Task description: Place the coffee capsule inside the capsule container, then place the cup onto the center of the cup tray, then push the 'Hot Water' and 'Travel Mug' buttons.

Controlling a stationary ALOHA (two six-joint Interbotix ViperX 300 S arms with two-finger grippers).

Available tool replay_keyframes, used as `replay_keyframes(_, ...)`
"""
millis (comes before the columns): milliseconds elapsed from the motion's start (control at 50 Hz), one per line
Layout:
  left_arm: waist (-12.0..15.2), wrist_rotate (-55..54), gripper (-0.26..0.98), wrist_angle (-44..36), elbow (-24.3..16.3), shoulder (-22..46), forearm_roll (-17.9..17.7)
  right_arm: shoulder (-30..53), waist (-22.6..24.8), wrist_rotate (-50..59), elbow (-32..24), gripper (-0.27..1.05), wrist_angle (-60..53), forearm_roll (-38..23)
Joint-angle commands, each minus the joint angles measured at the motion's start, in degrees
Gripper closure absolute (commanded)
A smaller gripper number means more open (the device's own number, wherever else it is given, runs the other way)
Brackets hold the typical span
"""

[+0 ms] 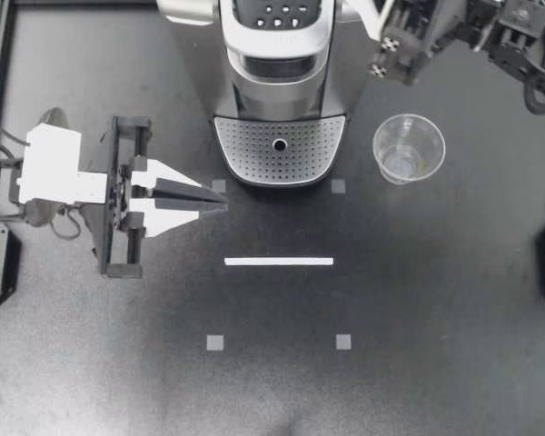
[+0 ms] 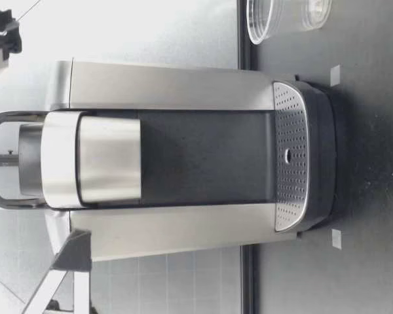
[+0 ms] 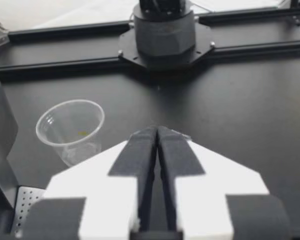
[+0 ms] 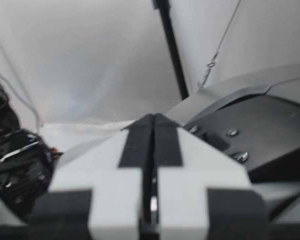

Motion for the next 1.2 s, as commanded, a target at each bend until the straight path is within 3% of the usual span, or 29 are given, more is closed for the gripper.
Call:
replay_keyframes(0, -0.18, -0.09, 0.6, -0.62, -0.62, -0.97, -0.09, -1.49, 0.88, 0.53, 0.26, 0.68, -0.7, 0.18)
replay_keyframes(500, -0.18, -0.18, 0.6, -0.62, -0.79, -0.79, 0.0, -1.32, 2.81, 4.04, 5.98, 0.68, -3.78, 0.18)
replay_keyframes(860, -0.18, -0.18, 0.6, -0.62, -0.62, -0.88, -0.09, -1.05, 3.87, 4.31, 6.42, 0.68, -3.78, 0.18)
replay_keyframes(1040, -0.18, -0.35, 0.6, -0.62, -0.62, -0.97, -0.09, -5.71, 3.96, 5.27, 8.44, 0.68, -2.2, 0.7)
replay_keyframes(1180, -0.18, -2.2, 0.6, -0.18, -0.44, -0.97, -0.18, -13.45, 3.96, 8.53, 15.03, 0.68, 7.12, 3.52)
